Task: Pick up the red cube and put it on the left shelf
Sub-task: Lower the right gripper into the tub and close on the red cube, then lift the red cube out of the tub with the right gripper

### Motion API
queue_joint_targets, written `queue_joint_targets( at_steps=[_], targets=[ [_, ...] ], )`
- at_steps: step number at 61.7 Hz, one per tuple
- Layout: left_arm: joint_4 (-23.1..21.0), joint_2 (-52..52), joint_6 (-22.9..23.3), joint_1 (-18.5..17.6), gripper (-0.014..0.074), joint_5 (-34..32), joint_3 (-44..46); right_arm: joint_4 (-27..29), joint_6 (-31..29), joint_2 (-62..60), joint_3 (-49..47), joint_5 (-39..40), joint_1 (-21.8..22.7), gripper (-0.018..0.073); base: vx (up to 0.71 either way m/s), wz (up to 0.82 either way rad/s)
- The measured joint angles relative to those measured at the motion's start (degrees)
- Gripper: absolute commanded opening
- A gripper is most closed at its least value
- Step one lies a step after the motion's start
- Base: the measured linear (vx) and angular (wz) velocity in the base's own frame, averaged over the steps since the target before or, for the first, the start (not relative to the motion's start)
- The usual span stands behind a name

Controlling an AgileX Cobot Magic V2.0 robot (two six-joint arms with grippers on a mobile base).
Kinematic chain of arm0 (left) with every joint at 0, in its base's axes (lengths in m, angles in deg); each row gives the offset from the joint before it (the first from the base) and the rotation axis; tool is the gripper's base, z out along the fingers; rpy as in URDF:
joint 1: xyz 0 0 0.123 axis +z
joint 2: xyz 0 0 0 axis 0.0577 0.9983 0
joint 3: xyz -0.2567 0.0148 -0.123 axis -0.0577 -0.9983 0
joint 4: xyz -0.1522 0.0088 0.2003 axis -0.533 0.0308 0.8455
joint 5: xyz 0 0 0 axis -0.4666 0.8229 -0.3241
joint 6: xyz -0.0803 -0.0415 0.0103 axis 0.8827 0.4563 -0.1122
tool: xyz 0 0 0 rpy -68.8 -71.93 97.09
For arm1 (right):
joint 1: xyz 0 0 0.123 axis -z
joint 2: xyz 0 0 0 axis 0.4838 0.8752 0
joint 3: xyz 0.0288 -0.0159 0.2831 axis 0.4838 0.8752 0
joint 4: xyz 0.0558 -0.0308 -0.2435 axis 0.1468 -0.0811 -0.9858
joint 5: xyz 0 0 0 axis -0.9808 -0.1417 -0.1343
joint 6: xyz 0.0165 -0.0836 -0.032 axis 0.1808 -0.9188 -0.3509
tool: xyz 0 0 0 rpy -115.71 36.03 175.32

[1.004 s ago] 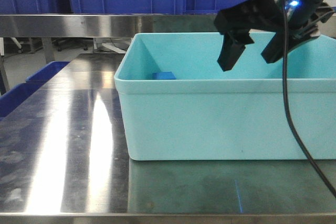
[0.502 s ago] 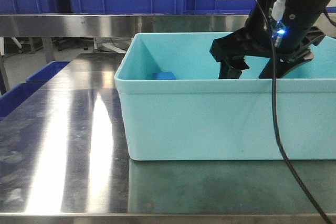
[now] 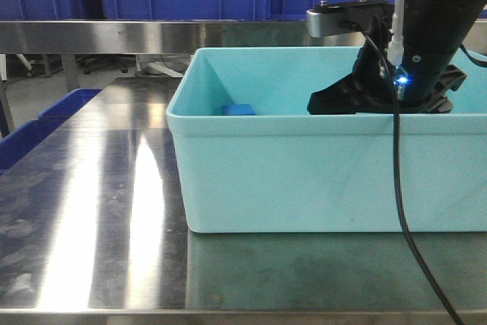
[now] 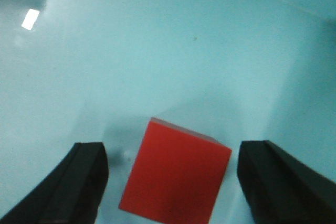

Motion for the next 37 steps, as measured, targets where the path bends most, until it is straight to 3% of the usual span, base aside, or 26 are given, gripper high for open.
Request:
queue_joint_targets(
  at_steps=[5,9,25,31,37],
  targets=[
    [0.0,0.0,0.0,0.0,0.0106,0.0,0.0,-0.1,0.0,0.0,0.0,0.7,0.2,0.0594,0.00,0.00],
    [0.0,0.0,0.0,0.0,0.0106,0.0,0.0,-0.1,0.0,0.0,0.0,1.2,0.3,0.0528,0.00,0.00],
    [0.0,0.0,0.0,0.0,0.0106,0.0,0.0,-0.3,0.0,0.0,0.0,2.0,0.3,0.0133,0.00,0.00],
    [0.0,0.0,0.0,0.0,0.0106,0.0,0.0,-0.3,0.0,0.0,-0.1,2.0,0.3,0.0053,0.00,0.00],
    [0.0,0.0,0.0,0.0,0.0106,0.0,0.0,-0.3,0.1,-0.4,-0.7,1.8,0.3,0.0054,0.00,0.00]
  ],
)
